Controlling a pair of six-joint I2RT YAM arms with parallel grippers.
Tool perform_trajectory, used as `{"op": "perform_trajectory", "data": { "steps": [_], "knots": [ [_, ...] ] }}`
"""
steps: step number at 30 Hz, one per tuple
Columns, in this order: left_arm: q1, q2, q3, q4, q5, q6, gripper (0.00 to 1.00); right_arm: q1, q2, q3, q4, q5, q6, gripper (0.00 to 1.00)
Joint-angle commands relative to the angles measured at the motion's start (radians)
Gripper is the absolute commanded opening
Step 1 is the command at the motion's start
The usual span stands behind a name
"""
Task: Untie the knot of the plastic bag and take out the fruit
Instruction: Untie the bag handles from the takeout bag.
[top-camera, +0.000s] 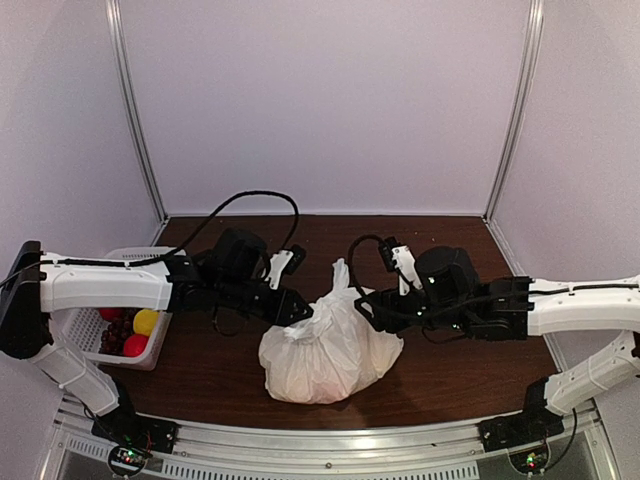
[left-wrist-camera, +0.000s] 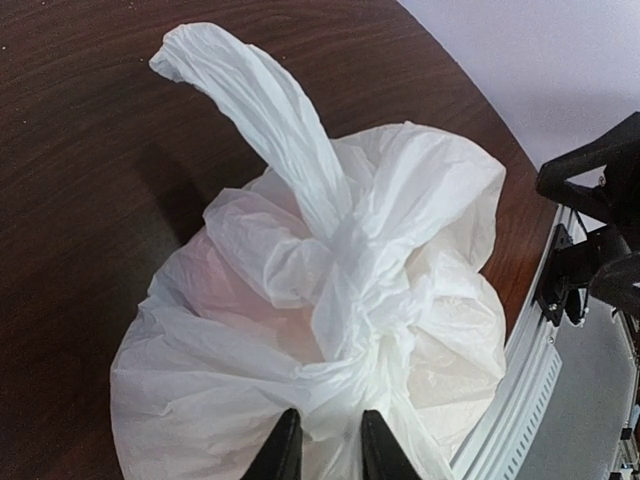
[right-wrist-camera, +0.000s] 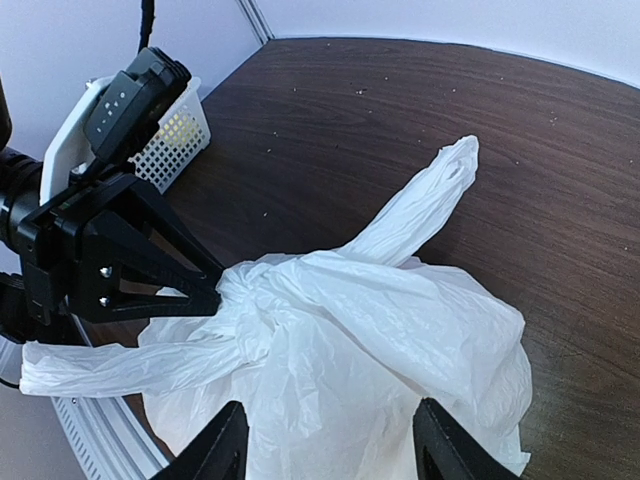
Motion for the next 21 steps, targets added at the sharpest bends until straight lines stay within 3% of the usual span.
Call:
{"op": "perform_trajectory", "data": {
  "steps": [1,6,15,21],
  "knots": [
    [-0.003,0.016,0.029,0.03,0.0,0.003,0.15,0.026,0.025,0.029,0.028,-0.011,0.004,0.57],
    [-0.003,0.001,0.031,0.031,-0.003,0.003,0.0,0.049,0.065,0.048,0.037,-0.014,0.003,0.57],
    [-0.003,-0.089,-0.019,0.112,0.003,-0.001,0.0,0.065,0.138,0.109,-0.01,0.042,0.037,0.59],
    [-0.004,-0.131,-0.048,0.132,0.027,0.014,0.0,0.062,0.077,0.188,-0.134,0.093,-0.052,0.68]
  ]
}}
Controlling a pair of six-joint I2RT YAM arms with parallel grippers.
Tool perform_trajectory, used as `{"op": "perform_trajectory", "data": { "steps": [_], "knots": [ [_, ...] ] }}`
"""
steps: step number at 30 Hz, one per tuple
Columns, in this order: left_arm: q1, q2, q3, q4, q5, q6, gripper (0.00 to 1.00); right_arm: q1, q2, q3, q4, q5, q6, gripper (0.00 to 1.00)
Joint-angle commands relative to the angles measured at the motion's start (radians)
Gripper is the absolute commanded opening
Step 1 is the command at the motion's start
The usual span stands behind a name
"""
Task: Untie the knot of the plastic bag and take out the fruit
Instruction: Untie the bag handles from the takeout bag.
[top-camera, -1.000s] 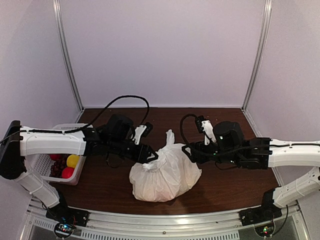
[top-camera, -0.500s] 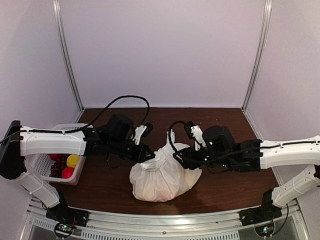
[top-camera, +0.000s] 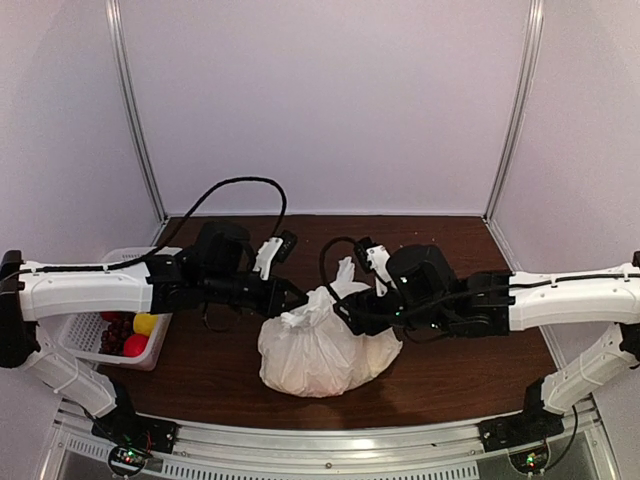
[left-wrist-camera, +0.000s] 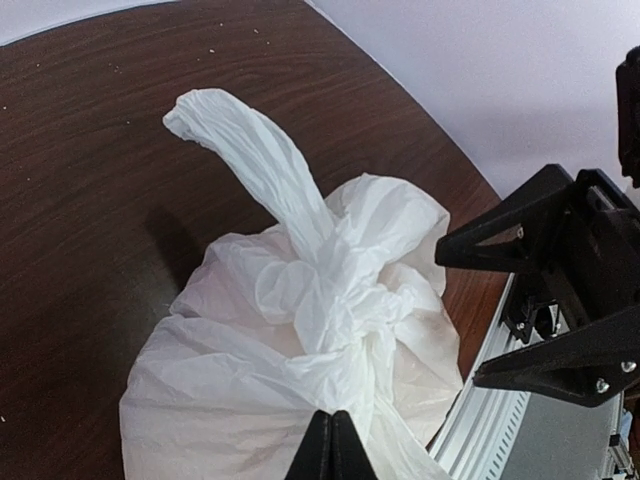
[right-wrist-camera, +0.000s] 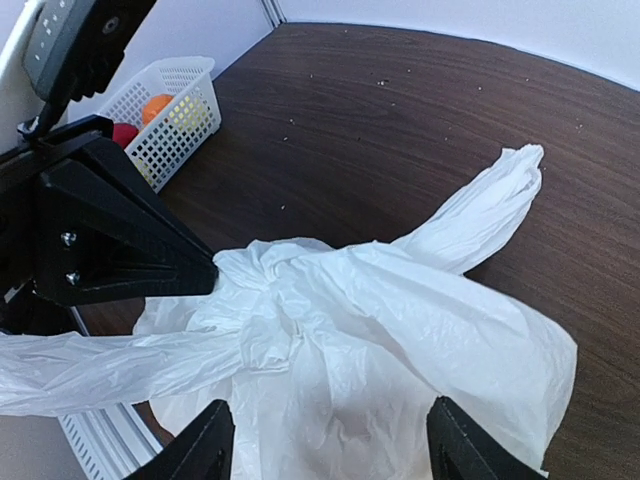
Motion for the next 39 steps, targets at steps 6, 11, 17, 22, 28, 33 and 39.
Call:
{"op": "perform_trajectory", "data": {
  "steps": [6,11,17,22,28,33,39],
  "knots": [
    [-0.003,-0.045,-0.036,0.078,0.054,0.045,0.0,-0.073,-0.092,0.114,-0.167,-0.14,-0.17,0.72],
    [-0.003,-0.046,-0.028,0.075,0.065,0.059,0.0,-0.126,-0.038,0.144,-0.166,-0.36,-0.284,0.69],
    [-0.003,-0.04,-0.027,0.082,0.078,0.057,0.0,-0.174,0.081,0.25,-0.237,-0.46,-0.404,0.64],
    [-0.004,-0.042,-0.03,0.073,0.078,0.057,0.0,-0.181,0.142,0.3,-0.268,-0.465,-0.46,0.61],
    [-0.004,-0.048,-0.034,0.068,0.07,0.054,0.0,-0.184,0.159,0.278,-0.268,-0.451,-0.471,0.47],
    [-0.003,-0.054,-0.034,0.068,0.067,0.051,0.0,-0.185,0.133,0.224,-0.206,-0.41,-0.451,0.26],
    [-0.003,-0.065,-0.036,0.067,0.048,0.046,0.0,-0.185,0.118,0.188,-0.142,-0.388,-0.418,0.08]
  ]
}}
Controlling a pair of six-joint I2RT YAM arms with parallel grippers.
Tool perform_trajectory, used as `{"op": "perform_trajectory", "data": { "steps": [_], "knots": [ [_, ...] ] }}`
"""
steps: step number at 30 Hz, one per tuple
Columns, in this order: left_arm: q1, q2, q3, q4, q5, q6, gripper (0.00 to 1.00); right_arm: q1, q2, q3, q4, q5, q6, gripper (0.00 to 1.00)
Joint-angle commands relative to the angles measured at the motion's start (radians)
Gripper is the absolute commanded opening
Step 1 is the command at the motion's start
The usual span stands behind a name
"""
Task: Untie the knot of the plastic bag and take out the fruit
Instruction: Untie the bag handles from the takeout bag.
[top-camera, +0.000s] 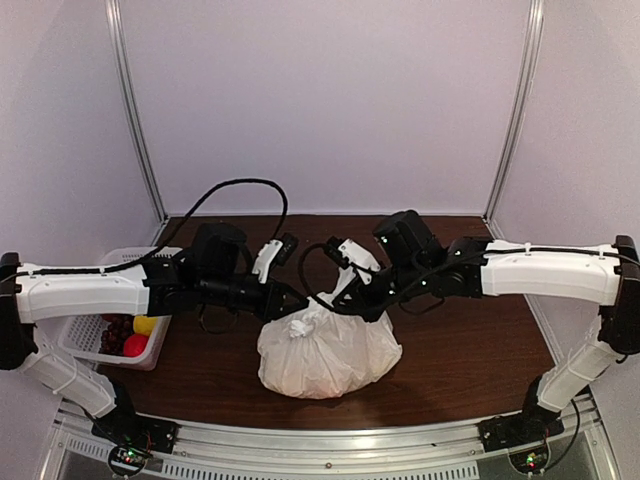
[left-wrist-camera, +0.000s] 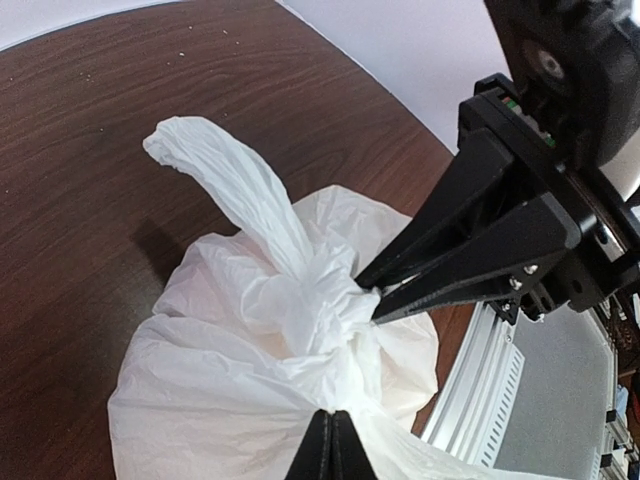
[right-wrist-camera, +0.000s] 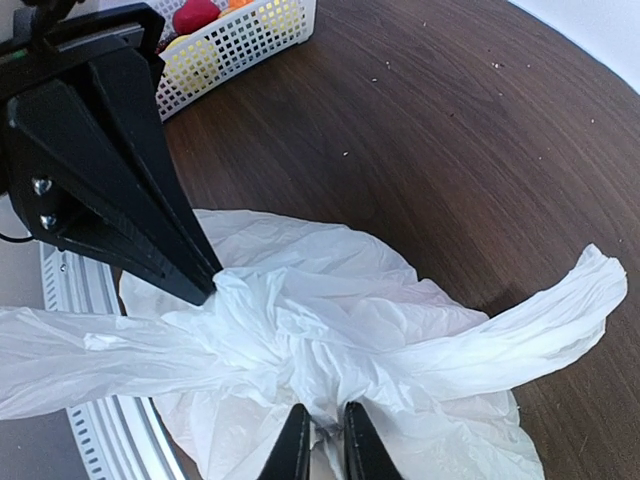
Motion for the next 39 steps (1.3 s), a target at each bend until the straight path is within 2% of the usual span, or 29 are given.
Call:
{"op": "perform_trajectory", "data": {
  "steps": [1,3,10,20,35,38,39],
  "knots": [
    [-0.003,-0.038,-0.008,0.047,-0.018,0.006,0.0,-0.004,-0.042,-0.04,0.063,0.043,0.033,0.05],
    [-0.003,-0.043,-0.01,0.046,-0.024,0.002,0.0,-0.004,-0.057,-0.059,0.088,0.062,0.051,0.0],
    [-0.003,-0.05,-0.015,0.041,-0.05,-0.013,0.0,-0.005,-0.132,-0.137,0.177,0.123,0.107,0.0],
    [-0.003,-0.093,-0.02,0.008,-0.155,-0.035,0.0,-0.005,-0.209,-0.178,0.168,0.245,0.127,0.0],
    [-0.003,-0.141,-0.077,-0.007,-0.228,-0.061,0.0,-0.005,-0.246,-0.254,0.192,0.243,0.184,0.0],
    [-0.003,-0.144,-0.079,-0.006,-0.204,-0.043,0.0,-0.005,-0.254,-0.237,0.178,0.213,0.189,0.0],
    [-0.003,-0.142,-0.078,0.001,-0.185,-0.032,0.0,-0.005,-0.253,-0.222,0.164,0.198,0.186,0.05]
  ]
}}
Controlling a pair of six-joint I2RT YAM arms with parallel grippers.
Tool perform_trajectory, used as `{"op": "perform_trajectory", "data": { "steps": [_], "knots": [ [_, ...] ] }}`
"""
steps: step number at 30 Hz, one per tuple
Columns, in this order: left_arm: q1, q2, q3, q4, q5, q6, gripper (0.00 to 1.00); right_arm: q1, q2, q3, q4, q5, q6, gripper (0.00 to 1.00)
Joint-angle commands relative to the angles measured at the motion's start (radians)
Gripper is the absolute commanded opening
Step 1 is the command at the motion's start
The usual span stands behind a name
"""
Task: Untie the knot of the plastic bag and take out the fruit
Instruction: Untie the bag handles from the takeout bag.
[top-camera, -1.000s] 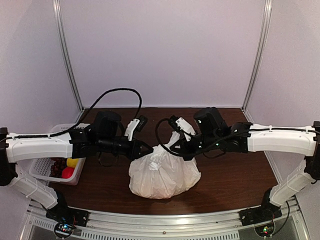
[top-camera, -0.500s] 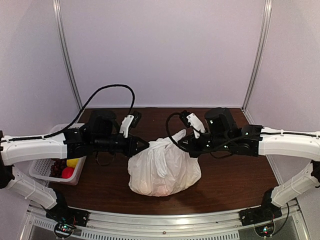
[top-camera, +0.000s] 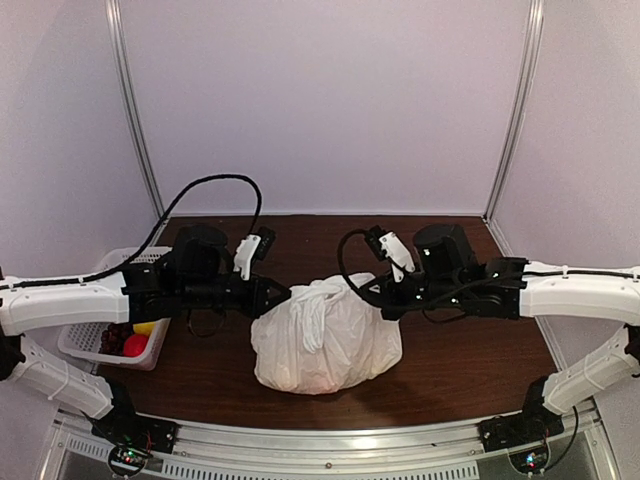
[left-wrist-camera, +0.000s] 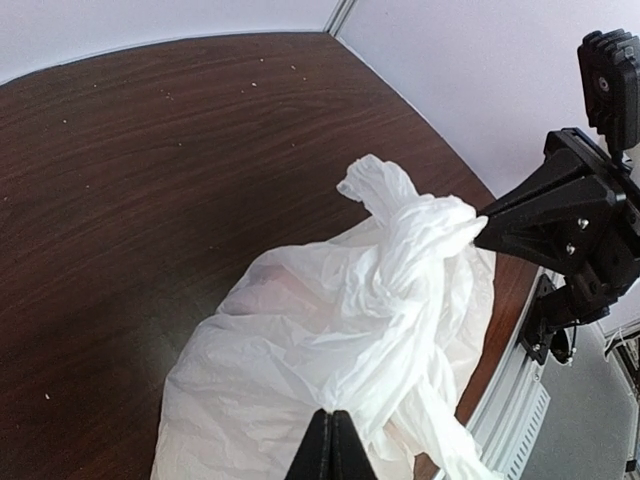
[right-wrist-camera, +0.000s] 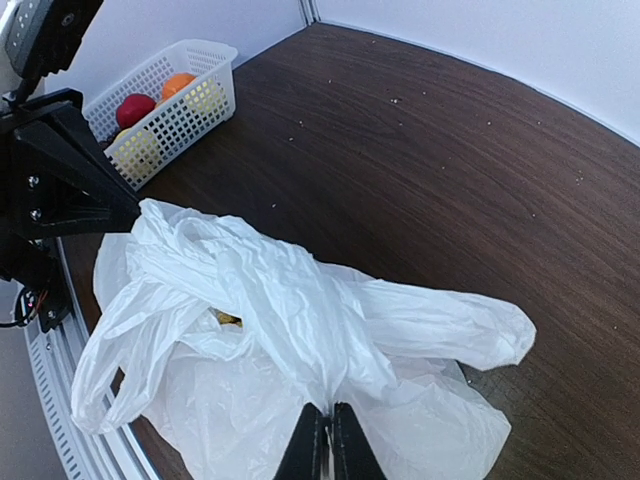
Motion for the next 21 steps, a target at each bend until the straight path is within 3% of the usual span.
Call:
{"op": "perform_trajectory", "data": {
  "steps": [1,4,7,13,21],
  "knots": [
    [-0.003,-0.019,-0.01,0.017,0.027,0.029,0.0,-0.005,-0.029,0.04,-0.038,-0.021,0.014,0.16],
    [-0.004,-0.001,0.001,0.016,0.095,0.061,0.0,-0.005,-0.03,0.102,-0.09,-0.051,0.005,0.49],
    [-0.003,0.003,0.002,0.02,0.115,0.082,0.0,-0.005,-0.014,0.166,-0.137,-0.068,-0.009,0.63],
    [-0.004,0.002,0.006,0.042,0.123,0.094,0.0,-0.007,0.08,0.287,-0.22,-0.104,-0.063,0.69],
    [-0.004,0.009,0.01,0.044,0.133,0.103,0.0,-0.043,0.177,0.383,-0.263,-0.266,-0.115,0.7]
  ]
}}
